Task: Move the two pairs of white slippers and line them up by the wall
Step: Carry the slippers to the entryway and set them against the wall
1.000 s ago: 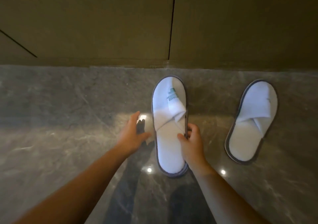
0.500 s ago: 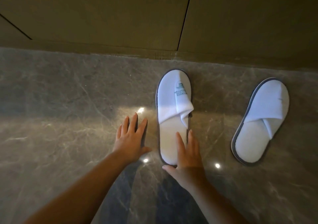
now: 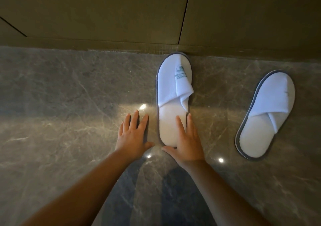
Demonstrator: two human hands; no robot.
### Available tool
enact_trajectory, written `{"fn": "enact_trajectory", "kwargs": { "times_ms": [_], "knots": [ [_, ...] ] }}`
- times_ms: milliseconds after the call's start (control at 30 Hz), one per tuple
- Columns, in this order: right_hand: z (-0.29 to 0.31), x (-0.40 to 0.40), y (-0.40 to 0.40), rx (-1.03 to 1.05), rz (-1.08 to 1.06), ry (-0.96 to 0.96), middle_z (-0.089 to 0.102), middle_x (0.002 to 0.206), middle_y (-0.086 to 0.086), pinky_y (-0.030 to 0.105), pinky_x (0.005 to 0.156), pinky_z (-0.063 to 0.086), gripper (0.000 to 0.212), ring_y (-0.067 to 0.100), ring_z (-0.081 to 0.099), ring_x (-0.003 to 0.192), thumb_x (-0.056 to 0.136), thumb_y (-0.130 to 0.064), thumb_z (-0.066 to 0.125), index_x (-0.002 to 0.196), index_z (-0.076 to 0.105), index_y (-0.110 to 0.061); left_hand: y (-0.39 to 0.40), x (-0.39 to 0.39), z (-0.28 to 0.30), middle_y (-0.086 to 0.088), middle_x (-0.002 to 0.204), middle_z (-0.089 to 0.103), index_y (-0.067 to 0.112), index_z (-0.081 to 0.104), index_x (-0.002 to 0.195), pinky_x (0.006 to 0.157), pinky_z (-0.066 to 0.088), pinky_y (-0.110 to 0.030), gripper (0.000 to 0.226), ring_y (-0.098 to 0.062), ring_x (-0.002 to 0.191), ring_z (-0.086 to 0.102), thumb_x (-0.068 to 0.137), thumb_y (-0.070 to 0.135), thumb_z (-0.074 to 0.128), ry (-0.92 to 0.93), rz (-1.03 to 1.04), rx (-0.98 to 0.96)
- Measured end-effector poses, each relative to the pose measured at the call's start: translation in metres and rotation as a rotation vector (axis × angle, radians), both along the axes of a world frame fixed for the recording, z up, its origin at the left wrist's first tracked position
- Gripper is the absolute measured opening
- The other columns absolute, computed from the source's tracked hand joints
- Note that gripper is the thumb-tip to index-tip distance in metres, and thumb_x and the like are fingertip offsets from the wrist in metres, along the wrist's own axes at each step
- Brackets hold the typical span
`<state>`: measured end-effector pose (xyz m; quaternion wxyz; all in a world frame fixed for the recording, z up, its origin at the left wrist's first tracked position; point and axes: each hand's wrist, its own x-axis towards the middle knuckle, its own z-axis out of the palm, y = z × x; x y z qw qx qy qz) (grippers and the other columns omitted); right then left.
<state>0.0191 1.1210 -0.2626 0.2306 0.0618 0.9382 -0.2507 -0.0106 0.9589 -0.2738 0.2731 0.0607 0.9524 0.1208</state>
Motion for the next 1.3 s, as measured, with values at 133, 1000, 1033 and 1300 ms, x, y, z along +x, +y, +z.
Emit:
{"fn": "enact_trajectory", "kwargs": {
  "times_ms": [133,1000,1033,1300],
  "knots": [
    [0.013,0.016,0.018,-0.012,-0.192,0.194,0.029,0.147,0.016,0.046,0.107,0.031,0.081,0.031,0.029,0.134,0.072,-0.042,0.066,0.136,0.025,-0.016,0.021,0.002,0.012,-0.006,0.156,0.002,0.026,0.004,0.141,0.113,0.007,-0.047,0.085,-0.029,0.143,-0.002,0.078,0.052,0.054,0.098,0.034,0.103],
    [-0.01,0.041,0.105,0.075,-0.393,0.13,0.007,0.152,0.016,0.053,0.11,0.02,0.092,0.036,0.012,0.135,0.068,-0.034,0.07,0.139,0.012,-0.026,0.084,-0.005,0.021,-0.007,0.156,-0.008,0.02,-0.003,0.142,0.116,0.004,-0.039,0.075,-0.028,0.143,-0.008,0.087,0.045,0.042,0.014,-0.228,-0.031],
    [-0.011,0.037,0.101,0.076,-0.385,0.125,0.005,0.152,0.015,0.053,0.11,0.019,0.09,0.036,0.011,0.135,0.069,-0.035,0.069,0.139,0.012,-0.027,0.085,-0.005,0.02,-0.007,0.156,-0.008,0.019,-0.003,0.142,0.116,0.004,-0.039,0.075,-0.028,0.142,-0.008,0.087,0.045,0.042,0.018,-0.23,-0.035],
    [-0.014,0.021,0.094,0.162,-0.324,0.127,0.004,0.152,0.013,0.052,0.109,0.019,0.085,0.036,0.009,0.136,0.071,-0.038,0.066,0.137,0.014,-0.027,0.084,-0.003,0.013,-0.007,0.156,-0.007,0.021,-0.002,0.142,0.115,0.003,-0.041,0.078,-0.029,0.142,-0.009,0.085,0.047,0.045,0.042,-0.219,-0.04]
  ]
}}
